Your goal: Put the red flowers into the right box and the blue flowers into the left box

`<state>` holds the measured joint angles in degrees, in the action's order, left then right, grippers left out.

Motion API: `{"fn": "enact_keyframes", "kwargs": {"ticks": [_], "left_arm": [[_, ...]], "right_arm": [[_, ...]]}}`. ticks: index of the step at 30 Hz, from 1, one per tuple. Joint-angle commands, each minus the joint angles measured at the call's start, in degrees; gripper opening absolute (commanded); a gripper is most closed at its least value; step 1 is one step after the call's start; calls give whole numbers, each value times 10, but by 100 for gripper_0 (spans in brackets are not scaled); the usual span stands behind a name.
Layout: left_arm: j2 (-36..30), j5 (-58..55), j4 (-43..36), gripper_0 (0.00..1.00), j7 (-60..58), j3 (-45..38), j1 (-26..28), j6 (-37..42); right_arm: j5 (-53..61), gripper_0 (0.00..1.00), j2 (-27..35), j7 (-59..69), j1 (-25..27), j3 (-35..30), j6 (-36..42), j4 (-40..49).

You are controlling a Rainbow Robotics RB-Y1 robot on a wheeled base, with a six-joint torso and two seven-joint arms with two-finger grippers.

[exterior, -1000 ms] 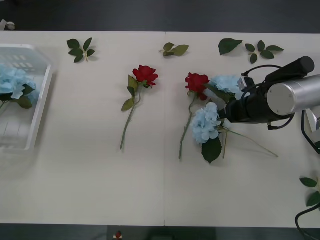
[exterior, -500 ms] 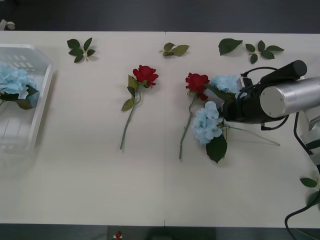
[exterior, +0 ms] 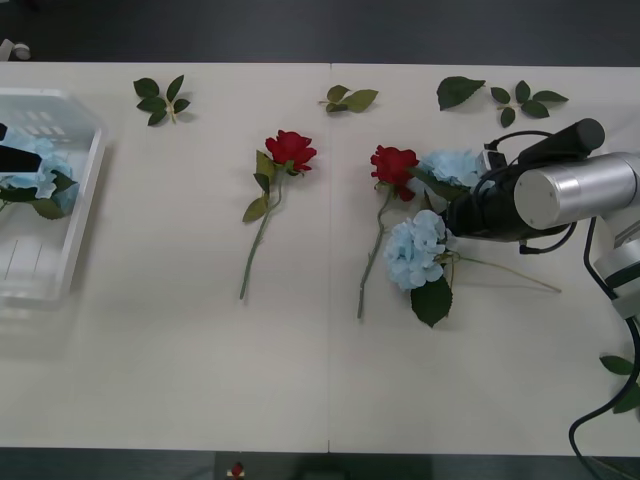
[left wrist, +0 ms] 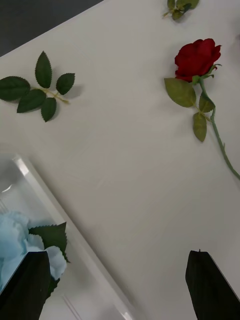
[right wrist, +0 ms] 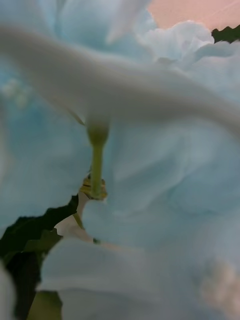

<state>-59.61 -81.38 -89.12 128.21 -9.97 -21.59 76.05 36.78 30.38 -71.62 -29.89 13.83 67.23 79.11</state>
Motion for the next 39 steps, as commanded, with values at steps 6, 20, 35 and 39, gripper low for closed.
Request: {"fn": "enact_keyframes", "kwargs": {"ticks": [6,20,35,39], "left_arm": [[110,117,-46,79,-83,90,-28,-125],[249,286,31,78,-112,226,-42,-311],[285,280,45,79,-150,304,-74,-361],[303,281,76,78,-154,311,-96,-368]], "right_arm": [[-14,91,-18,24,-13,4,-2,5],[-22,77,-22,18,-14,11,-14,-6],[-24,0,-22,17,-14,13,-15,-6],[-24,0,-22,17,-14,13,-15,-6]]}}
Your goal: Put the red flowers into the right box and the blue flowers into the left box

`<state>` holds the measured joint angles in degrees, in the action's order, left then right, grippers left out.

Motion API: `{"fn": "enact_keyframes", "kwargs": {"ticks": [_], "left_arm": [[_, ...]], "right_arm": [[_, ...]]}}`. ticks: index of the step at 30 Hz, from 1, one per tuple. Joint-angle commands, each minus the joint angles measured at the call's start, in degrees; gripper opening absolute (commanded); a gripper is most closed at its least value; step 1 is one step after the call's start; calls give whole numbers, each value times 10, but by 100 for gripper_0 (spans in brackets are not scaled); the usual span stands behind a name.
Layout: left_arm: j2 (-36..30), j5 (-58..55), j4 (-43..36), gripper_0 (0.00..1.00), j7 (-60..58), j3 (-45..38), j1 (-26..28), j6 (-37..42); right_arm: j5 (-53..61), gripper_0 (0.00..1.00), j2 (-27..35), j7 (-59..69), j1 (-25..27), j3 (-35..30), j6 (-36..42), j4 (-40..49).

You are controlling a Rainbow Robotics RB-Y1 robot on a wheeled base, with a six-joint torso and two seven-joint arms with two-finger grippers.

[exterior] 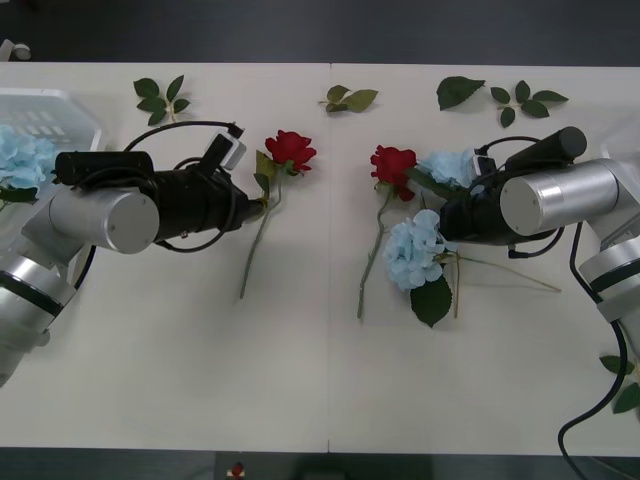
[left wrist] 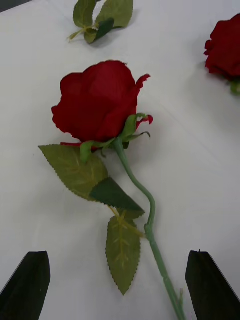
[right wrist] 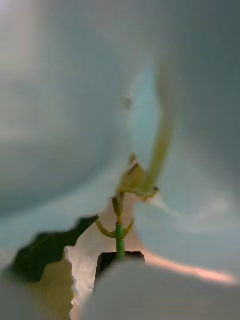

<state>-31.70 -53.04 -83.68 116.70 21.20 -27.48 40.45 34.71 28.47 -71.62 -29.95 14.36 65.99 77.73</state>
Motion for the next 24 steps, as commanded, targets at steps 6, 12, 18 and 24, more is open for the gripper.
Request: {"fn": "enact_keyframes", "kwargs": {"ticks": [6,12,18,24], "left_arm": [[43,-1,85,79,-42,25,-72,-47],[45,-2,98,79,-44,38,-79,-63],[43,-7,98,79,-43,38,-79,-63],[45,8,107,79,-42,53,-79,-63]], "right_arm": [[-3,0,-3,17,-13,8,-3,8],[3,0,-2,17,-14,0,2,17],[12,0,9,10,-14,-33,63,66],[48,0,29,7,-13,-62,107,117]]}}
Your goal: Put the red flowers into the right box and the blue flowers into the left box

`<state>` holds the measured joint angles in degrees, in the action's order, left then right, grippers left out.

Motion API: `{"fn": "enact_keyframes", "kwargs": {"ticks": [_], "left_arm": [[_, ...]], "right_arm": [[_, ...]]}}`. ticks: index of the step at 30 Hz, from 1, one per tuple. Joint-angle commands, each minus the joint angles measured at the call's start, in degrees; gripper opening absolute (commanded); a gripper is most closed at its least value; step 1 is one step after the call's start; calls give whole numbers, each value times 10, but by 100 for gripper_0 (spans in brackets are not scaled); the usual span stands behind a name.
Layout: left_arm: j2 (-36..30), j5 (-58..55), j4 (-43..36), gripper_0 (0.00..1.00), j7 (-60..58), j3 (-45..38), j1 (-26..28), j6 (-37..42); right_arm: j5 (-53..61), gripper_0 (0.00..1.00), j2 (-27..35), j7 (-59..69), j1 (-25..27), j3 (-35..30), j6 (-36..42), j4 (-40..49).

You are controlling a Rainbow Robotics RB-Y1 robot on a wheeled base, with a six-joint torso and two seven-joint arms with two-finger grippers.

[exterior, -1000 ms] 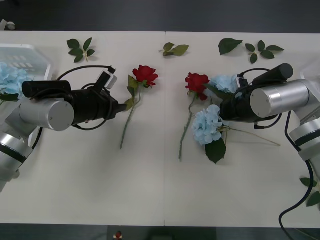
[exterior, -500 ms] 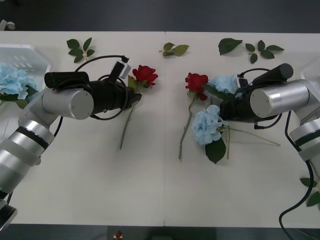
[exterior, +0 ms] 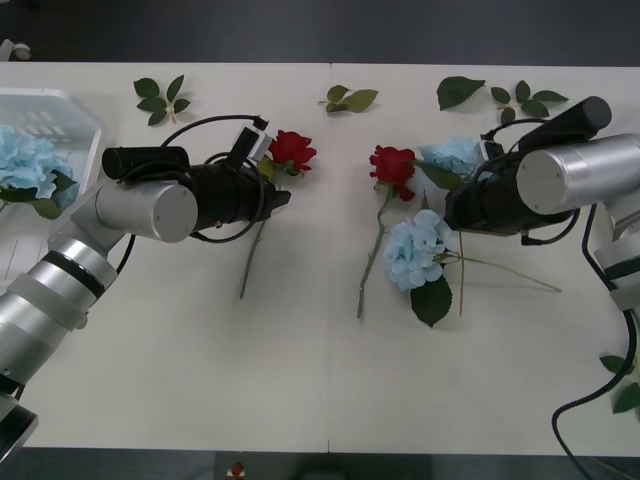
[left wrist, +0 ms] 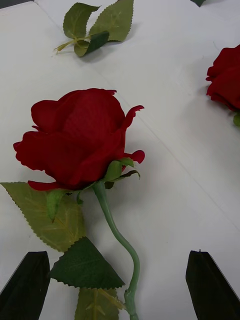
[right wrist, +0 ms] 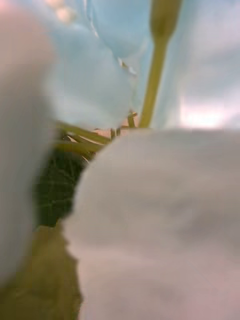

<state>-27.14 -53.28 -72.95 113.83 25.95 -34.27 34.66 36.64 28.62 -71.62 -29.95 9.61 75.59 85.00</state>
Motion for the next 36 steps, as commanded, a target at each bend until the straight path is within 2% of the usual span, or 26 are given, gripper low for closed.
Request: {"fn": "enact_keyframes", "kwargs": {"ticks": [1,9,13,19,22,27,33,36], "left_arm": [[-1,11,2,79,-13,7,-11,-5],[7,25,11,79,-13,7,-11,-5],[6,24,11,79,-13,7,-11,-5],[-2,0,2,79,-10,7,-11,-2],[-19,-24,-27,79,-10,4,-11,27],[-61,-112,-105,81,-1,-27,-4,110],[-106,-260,-175,82,92,-100,59,168],[-122,-351,-179,82,157,-141,83,213]], "right_arm": [[33,0,29,7,-13,-18,11,48],[92,0,65,-9,-13,-34,11,104],[133,0,89,-69,-10,-37,11,134],[209,0,105,-193,32,-88,10,200],[263,0,109,-259,56,-116,10,218],[369,0,119,-393,95,-172,11,227],[455,0,129,-521,130,-213,11,228],[493,0,131,-576,146,-230,11,227]]}}
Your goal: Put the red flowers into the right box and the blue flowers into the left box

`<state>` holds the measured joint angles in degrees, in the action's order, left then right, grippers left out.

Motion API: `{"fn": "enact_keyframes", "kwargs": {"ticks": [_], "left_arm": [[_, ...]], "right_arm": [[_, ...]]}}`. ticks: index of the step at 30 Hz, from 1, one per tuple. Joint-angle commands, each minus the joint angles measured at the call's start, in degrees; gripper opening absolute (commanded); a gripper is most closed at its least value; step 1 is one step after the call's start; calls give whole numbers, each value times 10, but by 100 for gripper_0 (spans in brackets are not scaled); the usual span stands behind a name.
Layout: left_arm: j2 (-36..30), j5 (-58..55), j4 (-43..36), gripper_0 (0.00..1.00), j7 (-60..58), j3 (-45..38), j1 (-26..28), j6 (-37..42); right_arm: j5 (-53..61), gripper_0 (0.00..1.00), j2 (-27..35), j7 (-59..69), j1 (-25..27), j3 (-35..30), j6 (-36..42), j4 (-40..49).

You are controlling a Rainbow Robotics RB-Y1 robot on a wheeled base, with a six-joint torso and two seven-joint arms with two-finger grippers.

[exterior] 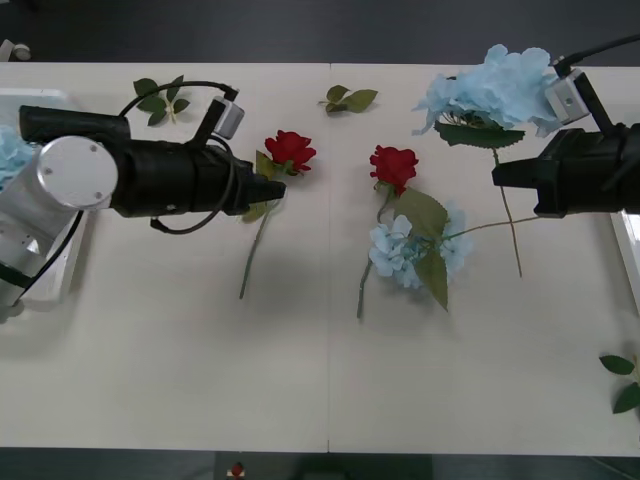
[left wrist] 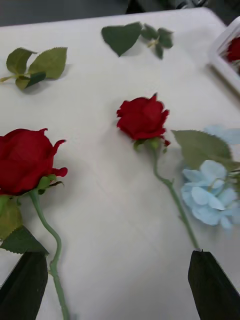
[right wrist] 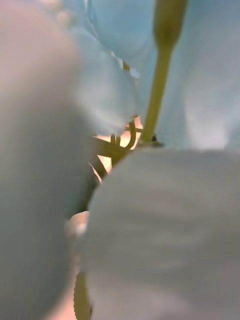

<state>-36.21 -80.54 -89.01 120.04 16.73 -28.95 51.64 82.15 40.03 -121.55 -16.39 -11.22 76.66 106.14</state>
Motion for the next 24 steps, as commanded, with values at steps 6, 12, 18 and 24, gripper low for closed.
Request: {"fn": "enact_keyframes", "kwargs": {"ticks": [6,12,18,24], "left_arm": [[-52,-196,-19,82,204,-117,76,119],[-53,-289,-16,82,308,-164,134,170],[-41,-391,-16,82,350,-153,183,179],[0,-429,-17,82,350,-123,203,181]], "right_arm": [[107,0,22,-161,37,-42,0,16],[187,0,23,-191,58,-62,33,15],[260,0,23,-180,68,-69,73,17],[312,0,21,-169,79,-48,64,32]]}}
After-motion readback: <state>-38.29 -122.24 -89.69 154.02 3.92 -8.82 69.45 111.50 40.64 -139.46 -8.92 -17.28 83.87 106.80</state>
